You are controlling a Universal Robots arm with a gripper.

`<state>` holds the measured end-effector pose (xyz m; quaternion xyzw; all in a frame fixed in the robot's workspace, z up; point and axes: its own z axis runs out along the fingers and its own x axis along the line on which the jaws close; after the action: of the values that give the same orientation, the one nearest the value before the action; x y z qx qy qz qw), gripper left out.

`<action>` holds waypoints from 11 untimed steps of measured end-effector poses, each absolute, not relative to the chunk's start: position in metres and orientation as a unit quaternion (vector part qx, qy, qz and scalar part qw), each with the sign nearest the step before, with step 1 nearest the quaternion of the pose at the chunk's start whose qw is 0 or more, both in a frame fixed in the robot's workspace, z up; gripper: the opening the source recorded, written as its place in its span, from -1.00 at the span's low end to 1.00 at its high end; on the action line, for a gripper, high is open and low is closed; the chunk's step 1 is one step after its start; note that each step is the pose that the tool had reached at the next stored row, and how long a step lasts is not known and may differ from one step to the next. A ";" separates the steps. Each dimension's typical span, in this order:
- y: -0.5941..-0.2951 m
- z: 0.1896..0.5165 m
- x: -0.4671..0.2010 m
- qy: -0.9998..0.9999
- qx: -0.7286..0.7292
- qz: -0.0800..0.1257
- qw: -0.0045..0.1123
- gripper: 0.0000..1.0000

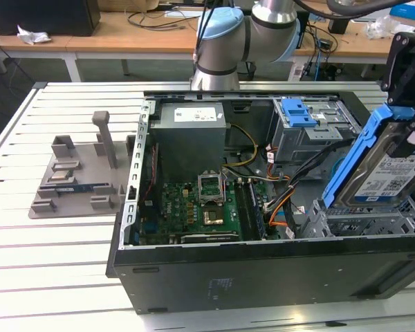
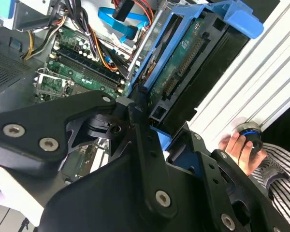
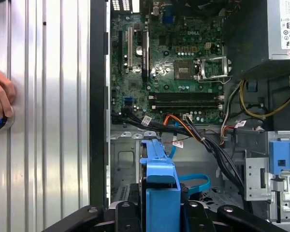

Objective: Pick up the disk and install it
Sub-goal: 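Insert the disk into the insertion slot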

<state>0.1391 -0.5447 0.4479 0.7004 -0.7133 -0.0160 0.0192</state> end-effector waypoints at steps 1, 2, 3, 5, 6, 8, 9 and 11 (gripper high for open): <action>-0.545 0.446 0.139 -0.713 0.700 -0.016 0.019 -0.26; -0.545 0.445 0.139 -0.713 0.700 -0.016 0.019 -0.26; -0.545 0.442 0.139 -0.713 0.700 -0.016 0.019 -0.26; -0.545 0.438 0.139 -0.713 0.700 -0.016 0.019 -0.26; -0.545 0.437 0.139 -0.713 0.700 -0.016 0.019 -0.26; -0.545 0.429 0.139 -0.713 0.700 -0.016 0.019 -0.26; -0.545 0.428 0.139 -0.713 0.700 -0.016 0.019 -0.26; -0.545 0.422 0.139 -0.713 0.700 -0.016 0.019 -0.26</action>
<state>0.1391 -0.5447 0.4219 0.7004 -0.7133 -0.0161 0.0193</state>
